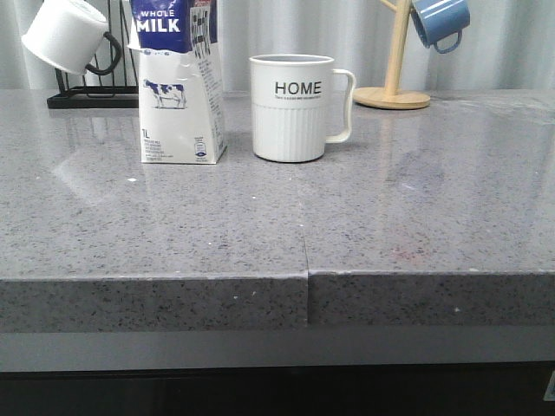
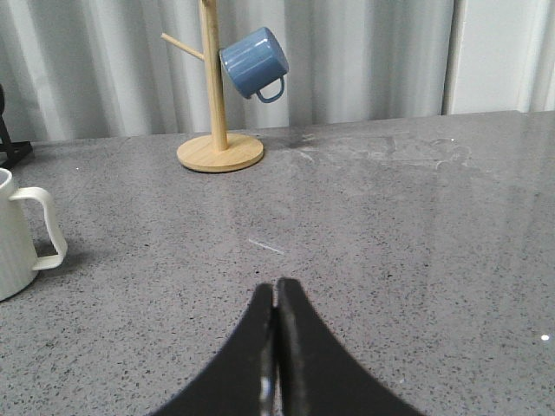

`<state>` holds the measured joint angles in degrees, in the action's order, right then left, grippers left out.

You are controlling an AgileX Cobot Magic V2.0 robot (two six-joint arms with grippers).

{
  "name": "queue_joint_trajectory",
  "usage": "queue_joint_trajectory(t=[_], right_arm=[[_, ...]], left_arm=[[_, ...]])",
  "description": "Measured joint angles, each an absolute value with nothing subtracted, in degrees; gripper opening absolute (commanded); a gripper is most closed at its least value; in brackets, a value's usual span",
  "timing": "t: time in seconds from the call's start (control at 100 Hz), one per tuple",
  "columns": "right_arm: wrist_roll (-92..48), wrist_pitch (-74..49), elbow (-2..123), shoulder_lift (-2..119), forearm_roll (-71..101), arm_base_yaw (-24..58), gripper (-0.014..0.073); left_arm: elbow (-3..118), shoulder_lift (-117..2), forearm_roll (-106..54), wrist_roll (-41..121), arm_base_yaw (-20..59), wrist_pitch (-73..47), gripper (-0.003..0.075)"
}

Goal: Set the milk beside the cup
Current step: 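Open the left gripper and withdraw it from the carton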

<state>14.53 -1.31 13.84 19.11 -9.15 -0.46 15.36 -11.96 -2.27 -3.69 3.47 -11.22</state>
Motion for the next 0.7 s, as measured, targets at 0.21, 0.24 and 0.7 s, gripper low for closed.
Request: queue_joint_trajectory(t=[0.21,0.24,0.7], right_arm=[[14.5,-1.3,13.8,19.1,-9.1,-0.5,-0.0122],[14.5,-1.3,13.8,19.1,-9.1,-0.5,-0.0122],[14.5,-1.3,13.8,19.1,-9.1,-0.5,-0.0122]], left_arm=[[15.4,-12.0,-2.4,-3.7,3.5,-11.2,-0.0021],[15.4,-12.0,-2.4,-3.7,3.5,-11.2,-0.0020],[9.2,-6.4,0.6,-3.7,2.4,-11.3,-0.0021]])
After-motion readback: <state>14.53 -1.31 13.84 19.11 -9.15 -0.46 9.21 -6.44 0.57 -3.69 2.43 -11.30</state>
